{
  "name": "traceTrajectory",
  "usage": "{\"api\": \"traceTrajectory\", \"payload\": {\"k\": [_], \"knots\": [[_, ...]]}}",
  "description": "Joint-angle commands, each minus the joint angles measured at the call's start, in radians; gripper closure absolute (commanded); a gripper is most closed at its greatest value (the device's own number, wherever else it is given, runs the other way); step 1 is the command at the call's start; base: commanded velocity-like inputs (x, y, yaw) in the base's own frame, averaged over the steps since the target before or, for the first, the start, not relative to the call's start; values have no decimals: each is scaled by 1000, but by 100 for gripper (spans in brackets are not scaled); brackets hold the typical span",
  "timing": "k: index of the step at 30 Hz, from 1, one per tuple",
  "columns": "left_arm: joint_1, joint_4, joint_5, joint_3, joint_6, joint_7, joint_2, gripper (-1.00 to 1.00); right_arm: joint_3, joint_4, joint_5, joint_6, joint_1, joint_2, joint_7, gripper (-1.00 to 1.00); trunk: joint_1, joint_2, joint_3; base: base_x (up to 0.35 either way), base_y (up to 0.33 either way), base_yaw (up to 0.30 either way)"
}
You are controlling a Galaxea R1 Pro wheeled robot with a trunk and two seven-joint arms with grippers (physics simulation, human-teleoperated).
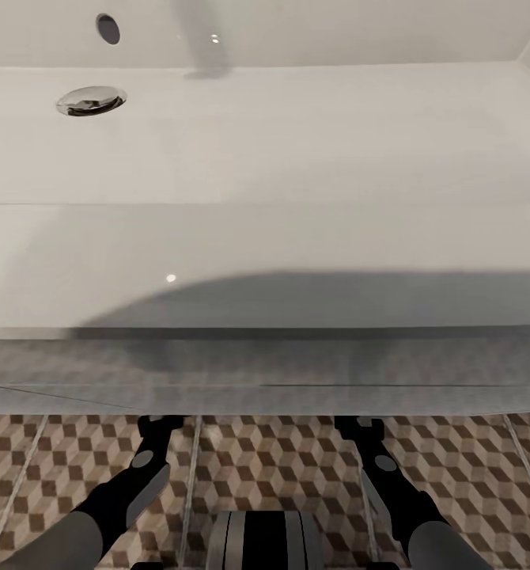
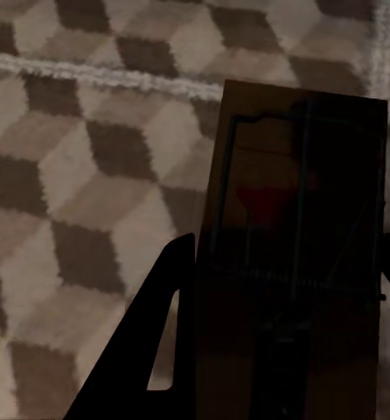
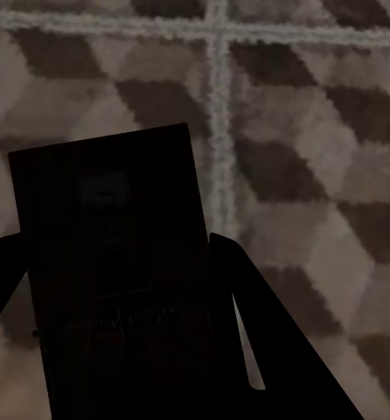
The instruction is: Take the four mousetraps from the cabinet in the bathroom and place them on the bathroom floor. Make sure all four end up on the same floor surface, and ensure that at least two of them are either under or directly next to the same bathroom sink.
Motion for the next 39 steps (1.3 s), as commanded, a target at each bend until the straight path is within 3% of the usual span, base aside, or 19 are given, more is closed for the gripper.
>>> {"api": "traceTrajectory", "payload": {"k": [1, 7, 11, 39], "knots": [[-1, 1, 6, 7, -2, 9, 4, 100, 1, 1, 1, -3, 0, 0, -2, 100, 0, 0, -1, 0, 0, 0], [-1, 8, 6, 125, 1, -2, 7, 100, 2, 4, 3, -3, 0, -1, 0, 100, 0, 0, -1, 0, 0, 0], [-1, 9, 5, 158, 2, -11, 11, 100, 1, 4, 6, -2, 0, -1, 0, 100, 0, 0, -1, 0, 0, 0], [-1, 5, 2, 166, 5, -23, 15, 100, 0, -60, 10, -2, -3, -3, -1, 100, 0, 0, -1, 0, 0, 0]]}}
